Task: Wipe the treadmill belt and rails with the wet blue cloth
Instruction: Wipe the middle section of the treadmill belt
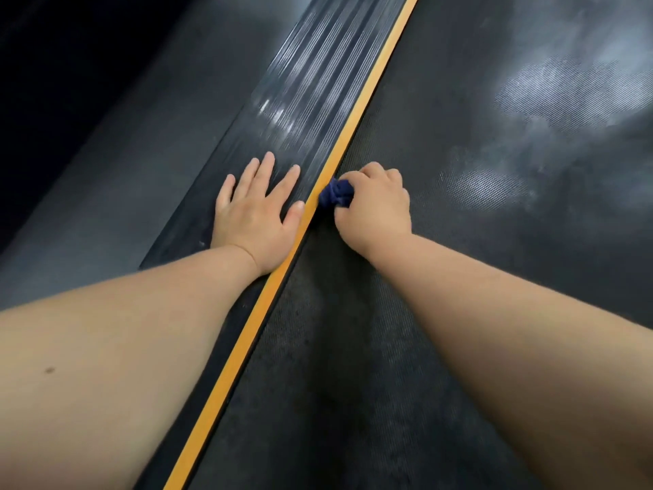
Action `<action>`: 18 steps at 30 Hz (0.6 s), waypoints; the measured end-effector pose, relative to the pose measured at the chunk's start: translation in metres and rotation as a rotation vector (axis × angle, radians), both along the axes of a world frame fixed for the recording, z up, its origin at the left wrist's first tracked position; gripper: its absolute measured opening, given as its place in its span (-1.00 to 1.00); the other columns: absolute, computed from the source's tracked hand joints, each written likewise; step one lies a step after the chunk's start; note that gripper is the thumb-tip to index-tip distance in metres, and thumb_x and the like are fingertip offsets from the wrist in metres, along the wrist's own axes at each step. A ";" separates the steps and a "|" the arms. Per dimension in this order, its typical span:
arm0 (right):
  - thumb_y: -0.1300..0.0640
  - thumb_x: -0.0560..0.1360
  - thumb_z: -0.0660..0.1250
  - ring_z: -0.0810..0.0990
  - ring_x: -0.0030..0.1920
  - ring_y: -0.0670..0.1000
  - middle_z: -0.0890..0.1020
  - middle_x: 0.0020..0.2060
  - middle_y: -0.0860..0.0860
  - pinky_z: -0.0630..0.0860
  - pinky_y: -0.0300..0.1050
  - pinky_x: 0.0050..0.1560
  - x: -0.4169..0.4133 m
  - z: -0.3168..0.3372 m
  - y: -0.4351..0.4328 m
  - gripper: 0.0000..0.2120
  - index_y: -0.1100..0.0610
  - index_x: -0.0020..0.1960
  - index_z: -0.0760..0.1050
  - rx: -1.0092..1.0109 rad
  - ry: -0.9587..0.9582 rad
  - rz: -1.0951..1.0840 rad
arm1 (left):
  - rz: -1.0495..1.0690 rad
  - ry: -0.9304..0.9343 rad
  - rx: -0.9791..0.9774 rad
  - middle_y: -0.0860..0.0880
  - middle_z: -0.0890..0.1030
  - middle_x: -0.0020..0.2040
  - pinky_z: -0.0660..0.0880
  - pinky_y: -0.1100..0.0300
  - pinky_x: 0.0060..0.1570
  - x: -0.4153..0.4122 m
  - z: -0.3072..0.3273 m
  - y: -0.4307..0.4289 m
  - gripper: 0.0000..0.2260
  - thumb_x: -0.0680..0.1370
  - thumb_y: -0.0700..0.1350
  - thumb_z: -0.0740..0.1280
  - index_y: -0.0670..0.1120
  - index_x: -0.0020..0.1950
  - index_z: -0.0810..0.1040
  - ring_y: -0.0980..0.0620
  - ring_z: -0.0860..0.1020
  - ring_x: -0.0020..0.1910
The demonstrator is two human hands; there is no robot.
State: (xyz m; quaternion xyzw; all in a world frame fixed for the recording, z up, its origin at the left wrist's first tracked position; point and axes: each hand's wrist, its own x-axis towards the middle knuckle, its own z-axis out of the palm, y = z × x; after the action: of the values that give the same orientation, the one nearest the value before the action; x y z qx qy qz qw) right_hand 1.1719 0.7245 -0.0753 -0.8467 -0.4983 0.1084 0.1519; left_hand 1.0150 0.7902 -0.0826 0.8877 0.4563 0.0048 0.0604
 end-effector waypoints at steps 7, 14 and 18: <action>0.01 0.45 0.28 0.37 0.17 0.11 0.46 0.14 -0.01 0.30 -0.03 0.05 -0.031 0.007 -0.058 -0.61 0.01 0.27 0.45 -0.061 -0.086 0.364 | -0.013 0.188 -0.084 -0.08 -0.10 0.57 -0.01 -0.13 0.46 -0.002 0.024 -0.011 -0.51 0.64 0.14 -0.09 0.09 0.55 -0.08 -0.08 -0.10 0.54; 0.14 0.46 0.26 0.34 0.19 0.16 0.43 0.20 0.04 0.34 0.01 0.11 0.027 0.007 -0.013 -0.62 0.00 0.28 0.45 -0.103 -0.055 -0.133 | -0.050 0.359 -0.285 -0.11 -0.23 0.55 0.10 -0.21 0.41 0.004 0.039 -0.019 -0.41 0.65 0.07 0.07 0.03 0.55 -0.21 -0.24 -0.18 0.51; 0.16 0.42 0.29 0.36 0.11 0.11 0.46 0.11 0.00 0.39 0.03 0.11 -0.025 0.003 -0.064 -0.66 0.03 0.19 0.50 -0.030 0.106 0.108 | -0.038 0.366 -0.283 -0.15 -0.23 0.54 0.10 -0.25 0.40 0.007 0.037 -0.020 -0.40 0.65 0.04 0.09 0.01 0.55 -0.22 -0.29 -0.17 0.50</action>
State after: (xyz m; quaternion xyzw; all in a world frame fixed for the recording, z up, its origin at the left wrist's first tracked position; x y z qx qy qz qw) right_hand 1.1472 0.6605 -0.0726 -0.8139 -0.5327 0.1684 0.1595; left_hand 1.0220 0.7697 -0.0455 0.8650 0.4388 -0.2215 0.1007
